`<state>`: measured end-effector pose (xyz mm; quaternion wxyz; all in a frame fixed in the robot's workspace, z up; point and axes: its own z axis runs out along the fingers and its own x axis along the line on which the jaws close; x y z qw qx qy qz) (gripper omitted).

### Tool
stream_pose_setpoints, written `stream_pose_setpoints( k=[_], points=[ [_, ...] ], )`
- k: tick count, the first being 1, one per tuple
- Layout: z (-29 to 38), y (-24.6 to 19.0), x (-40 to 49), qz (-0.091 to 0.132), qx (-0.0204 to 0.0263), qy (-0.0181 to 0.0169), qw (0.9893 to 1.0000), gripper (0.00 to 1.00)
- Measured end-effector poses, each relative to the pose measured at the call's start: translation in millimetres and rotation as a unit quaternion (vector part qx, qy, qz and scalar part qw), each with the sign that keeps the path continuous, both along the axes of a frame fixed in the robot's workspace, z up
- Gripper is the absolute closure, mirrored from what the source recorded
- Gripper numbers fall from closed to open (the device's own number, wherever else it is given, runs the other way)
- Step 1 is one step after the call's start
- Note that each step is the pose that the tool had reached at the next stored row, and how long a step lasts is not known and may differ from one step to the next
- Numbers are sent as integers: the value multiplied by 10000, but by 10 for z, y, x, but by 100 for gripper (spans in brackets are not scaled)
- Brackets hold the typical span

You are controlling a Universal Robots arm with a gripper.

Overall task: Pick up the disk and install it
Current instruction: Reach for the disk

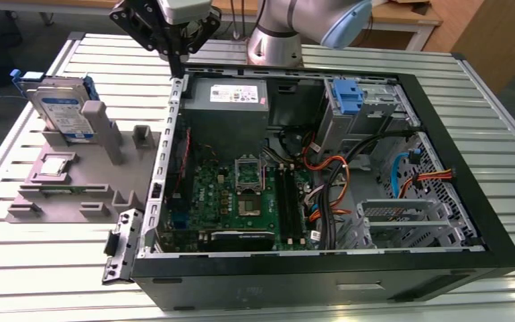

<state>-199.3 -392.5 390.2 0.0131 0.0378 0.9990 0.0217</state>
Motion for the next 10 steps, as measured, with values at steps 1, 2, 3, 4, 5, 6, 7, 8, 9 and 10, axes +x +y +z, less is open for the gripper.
stream_pose_setpoints(
  k=[1, 2, 3, 4, 5, 6, 7, 8, 9, 10],
  points=[
    [0, 0, -1, 0, 0, 0, 10000, 90],
    [0, 0, -1, 0, 0, 0, 10000, 90],
    [0, 0, -1, 0, 0, 0, 10000, 90],
    [0, 0, -2, 0, 0, 0, 10000, 90],
    [0, 0, -5, -1, 0, 0, 10000, 90],
    [0, -1, -12, -2, 0, 0, 10000, 90],
    [0, -1, -19, -1, 0, 0, 10000, 90],
    [0, 0, -24, -1, 0, 0, 10000, 90],
    [0, 0, -24, 0, 0, 0, 10000, 90],
    [0, 0, -24, 0, 0, 0, 10000, 90]
  ],
)
